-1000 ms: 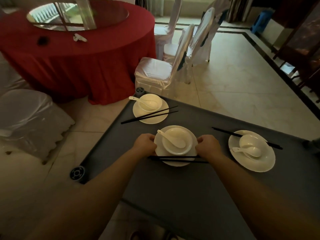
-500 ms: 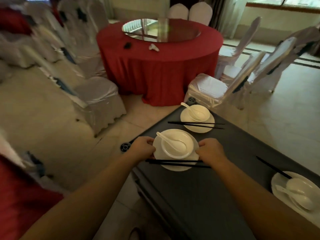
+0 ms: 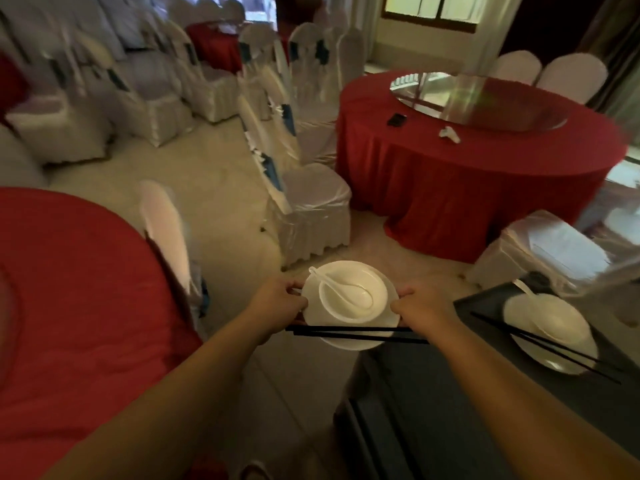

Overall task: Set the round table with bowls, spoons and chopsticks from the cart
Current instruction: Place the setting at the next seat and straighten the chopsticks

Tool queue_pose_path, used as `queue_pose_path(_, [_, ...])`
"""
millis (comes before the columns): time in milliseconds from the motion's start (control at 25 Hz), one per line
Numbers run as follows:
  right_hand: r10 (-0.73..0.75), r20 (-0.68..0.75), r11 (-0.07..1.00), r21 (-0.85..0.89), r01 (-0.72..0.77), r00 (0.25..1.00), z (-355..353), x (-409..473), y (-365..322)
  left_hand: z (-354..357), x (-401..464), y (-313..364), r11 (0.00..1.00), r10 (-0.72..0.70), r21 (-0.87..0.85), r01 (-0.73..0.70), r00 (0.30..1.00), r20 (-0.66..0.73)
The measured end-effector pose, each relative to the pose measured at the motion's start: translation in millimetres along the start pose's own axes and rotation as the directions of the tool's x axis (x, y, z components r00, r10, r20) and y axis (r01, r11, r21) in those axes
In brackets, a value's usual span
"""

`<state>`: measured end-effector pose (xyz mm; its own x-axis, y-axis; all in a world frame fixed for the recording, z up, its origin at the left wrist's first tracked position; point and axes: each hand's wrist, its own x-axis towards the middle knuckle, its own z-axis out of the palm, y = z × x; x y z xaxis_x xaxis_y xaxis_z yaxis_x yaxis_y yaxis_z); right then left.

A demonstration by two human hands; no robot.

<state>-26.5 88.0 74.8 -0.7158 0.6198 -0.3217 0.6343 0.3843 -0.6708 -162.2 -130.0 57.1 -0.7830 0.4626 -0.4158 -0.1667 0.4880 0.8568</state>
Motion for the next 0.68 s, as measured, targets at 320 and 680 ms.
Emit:
queue_pose_path(320, [-0.198,0.140,0.979,-0.020,0.203,0.970,122,66,-182,-187,30,-33,0.986,-0.073,-0.166,0.029,0.962,-0.262])
queue_pose_path(680, [-0.449,0.423,0.854,-0.057,0.517,0.787,283,91,-369,-356,-1,-96,0.939,-0.234,-0.344,0.027,0.781,-0.578])
